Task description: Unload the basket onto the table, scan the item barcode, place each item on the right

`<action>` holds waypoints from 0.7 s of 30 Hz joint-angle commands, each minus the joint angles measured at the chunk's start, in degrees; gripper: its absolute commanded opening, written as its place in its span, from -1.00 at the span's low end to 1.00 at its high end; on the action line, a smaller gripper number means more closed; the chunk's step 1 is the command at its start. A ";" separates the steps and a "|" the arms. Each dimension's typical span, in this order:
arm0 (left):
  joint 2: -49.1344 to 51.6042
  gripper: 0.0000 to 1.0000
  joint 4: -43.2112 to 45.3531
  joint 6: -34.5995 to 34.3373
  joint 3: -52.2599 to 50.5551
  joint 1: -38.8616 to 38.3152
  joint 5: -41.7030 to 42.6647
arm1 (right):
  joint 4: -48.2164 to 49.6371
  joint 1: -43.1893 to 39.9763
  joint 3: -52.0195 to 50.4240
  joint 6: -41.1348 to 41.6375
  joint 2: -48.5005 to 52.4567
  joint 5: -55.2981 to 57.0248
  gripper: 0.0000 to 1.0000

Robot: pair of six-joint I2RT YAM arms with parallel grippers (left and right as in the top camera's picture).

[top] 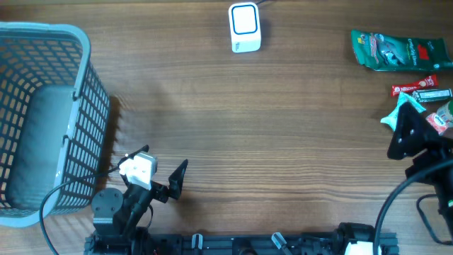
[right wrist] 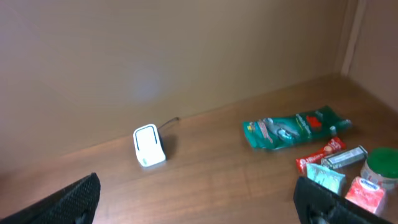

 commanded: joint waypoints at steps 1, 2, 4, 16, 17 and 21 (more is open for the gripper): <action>-0.37 1.00 0.13 -0.55 -0.37 0.17 0.70 | 9.94 0.48 -12.39 0.15 -9.70 -1.18 1.00; -0.37 1.00 0.13 -0.55 -0.37 0.17 0.70 | 13.27 0.72 -16.04 0.17 -12.28 -1.57 1.00; -0.37 1.00 0.13 -0.55 -0.37 0.17 0.70 | 22.82 1.14 -26.10 0.17 -19.12 -3.56 0.99; -0.37 1.00 0.13 -0.55 -0.37 0.17 0.70 | 67.47 1.31 -71.84 0.35 -41.99 -7.87 1.00; -0.37 1.00 0.13 -0.55 -0.37 0.17 0.70 | 69.20 1.40 -73.50 0.39 -41.83 -7.87 1.00; -0.37 1.00 0.13 -0.55 -0.37 0.17 0.70 | 70.47 2.40 -78.16 1.86 -41.88 -4.92 0.99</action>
